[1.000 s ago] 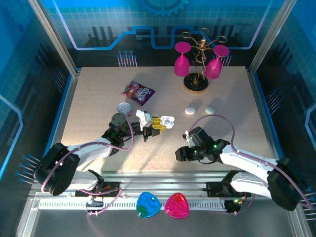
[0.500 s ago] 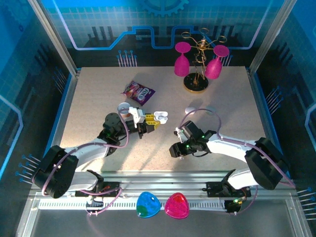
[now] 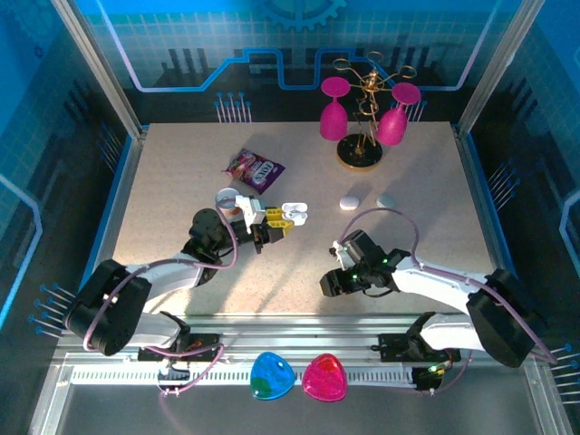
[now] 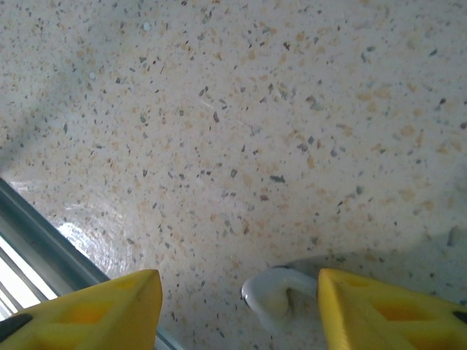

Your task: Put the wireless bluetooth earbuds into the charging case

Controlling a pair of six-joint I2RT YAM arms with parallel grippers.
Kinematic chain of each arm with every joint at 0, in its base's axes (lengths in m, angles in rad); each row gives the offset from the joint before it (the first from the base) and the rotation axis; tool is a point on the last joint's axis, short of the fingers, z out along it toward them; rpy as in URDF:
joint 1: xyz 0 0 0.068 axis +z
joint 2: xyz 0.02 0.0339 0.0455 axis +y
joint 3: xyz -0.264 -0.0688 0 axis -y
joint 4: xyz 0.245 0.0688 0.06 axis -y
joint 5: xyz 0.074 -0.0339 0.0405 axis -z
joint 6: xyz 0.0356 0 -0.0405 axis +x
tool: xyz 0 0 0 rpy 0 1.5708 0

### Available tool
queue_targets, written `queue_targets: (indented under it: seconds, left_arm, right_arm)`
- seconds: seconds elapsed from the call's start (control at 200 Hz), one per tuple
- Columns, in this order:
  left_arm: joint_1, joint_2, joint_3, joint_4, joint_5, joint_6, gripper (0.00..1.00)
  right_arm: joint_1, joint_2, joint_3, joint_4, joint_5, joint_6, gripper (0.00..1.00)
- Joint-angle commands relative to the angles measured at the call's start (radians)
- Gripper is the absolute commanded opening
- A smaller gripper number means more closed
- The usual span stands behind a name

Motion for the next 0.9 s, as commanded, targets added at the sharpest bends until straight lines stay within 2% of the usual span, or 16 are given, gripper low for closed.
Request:
queue_targets:
  seconds: [0.0,0.2,0.35,0.57,0.72,0.895]
  left_arm:
    - [0.006,0.020,-0.005,0.100,0.033,-0.035,0.19]
    - [0.006,0.026,-0.007,0.130,0.039,-0.038,0.19]
    - [0.007,0.009,-0.007,0.113,0.039,-0.035,0.19]
    - [0.008,-0.048,-0.026,0.041,0.029,-0.005,0.20]
    - [0.007,-0.066,-0.020,0.002,0.029,0.018,0.20]
    - [0.008,-0.039,-0.009,0.033,0.035,0.005,0.20]
  right_arm:
    - [-0.009,-0.044,-0.020,-0.031,-0.039,0.024,0.58]
    - [-0.012,-0.070,0.016,-0.065,0.006,-0.045,0.59]
    - [-0.025,0.039,0.093,-0.088,-0.002,-0.116,0.60]
    - [-0.009,0.124,0.091,-0.065,-0.018,-0.107,0.61]
    - [0.027,0.082,0.052,-0.096,-0.002,-0.060,0.60]
    - [0.070,-0.028,0.003,-0.123,0.003,0.026,0.58]
